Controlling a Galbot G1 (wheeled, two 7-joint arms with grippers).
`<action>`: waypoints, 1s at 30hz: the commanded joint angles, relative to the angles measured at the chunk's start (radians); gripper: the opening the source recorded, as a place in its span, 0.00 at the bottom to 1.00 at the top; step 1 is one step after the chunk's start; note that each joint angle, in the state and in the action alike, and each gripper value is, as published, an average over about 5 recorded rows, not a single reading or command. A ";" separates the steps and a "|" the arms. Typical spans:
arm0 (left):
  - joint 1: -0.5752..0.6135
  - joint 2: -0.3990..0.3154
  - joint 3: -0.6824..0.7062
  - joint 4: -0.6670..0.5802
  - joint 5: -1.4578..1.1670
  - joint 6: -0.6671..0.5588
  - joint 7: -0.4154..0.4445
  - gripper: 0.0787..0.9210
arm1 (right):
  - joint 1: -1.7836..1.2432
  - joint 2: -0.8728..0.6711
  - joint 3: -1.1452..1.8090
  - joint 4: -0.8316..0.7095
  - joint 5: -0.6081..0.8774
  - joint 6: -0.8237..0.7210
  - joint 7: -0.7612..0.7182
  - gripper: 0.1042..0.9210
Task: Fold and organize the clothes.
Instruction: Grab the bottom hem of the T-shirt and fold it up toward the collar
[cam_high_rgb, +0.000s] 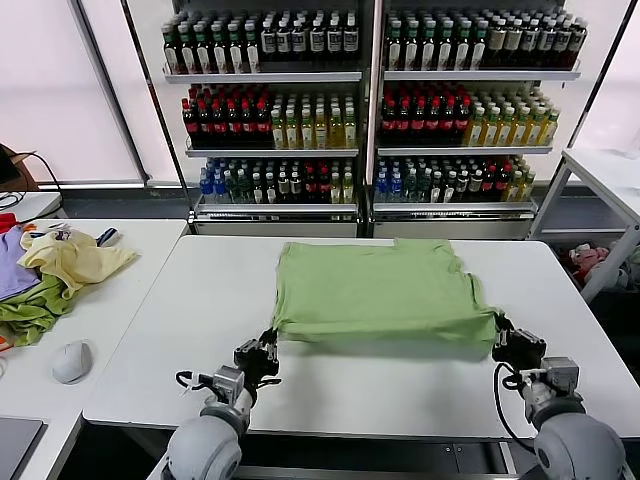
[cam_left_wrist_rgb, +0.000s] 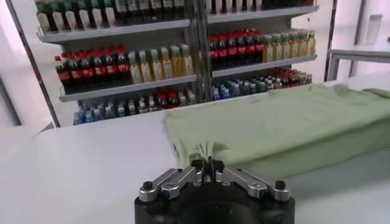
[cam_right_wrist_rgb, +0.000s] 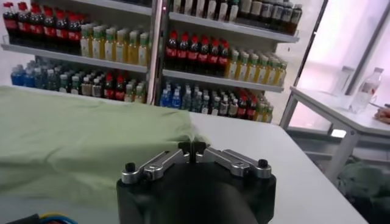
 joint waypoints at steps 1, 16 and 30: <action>-0.213 -0.008 0.095 0.238 0.055 0.010 -0.001 0.09 | 0.159 -0.044 -0.074 -0.148 -0.024 -0.008 0.001 0.02; -0.270 -0.017 0.132 0.326 0.139 0.024 -0.014 0.16 | 0.271 -0.019 -0.195 -0.244 -0.104 -0.020 -0.023 0.06; -0.167 -0.011 0.082 0.200 0.121 0.043 -0.029 0.61 | 0.083 -0.003 -0.058 -0.094 -0.145 0.078 -0.037 0.52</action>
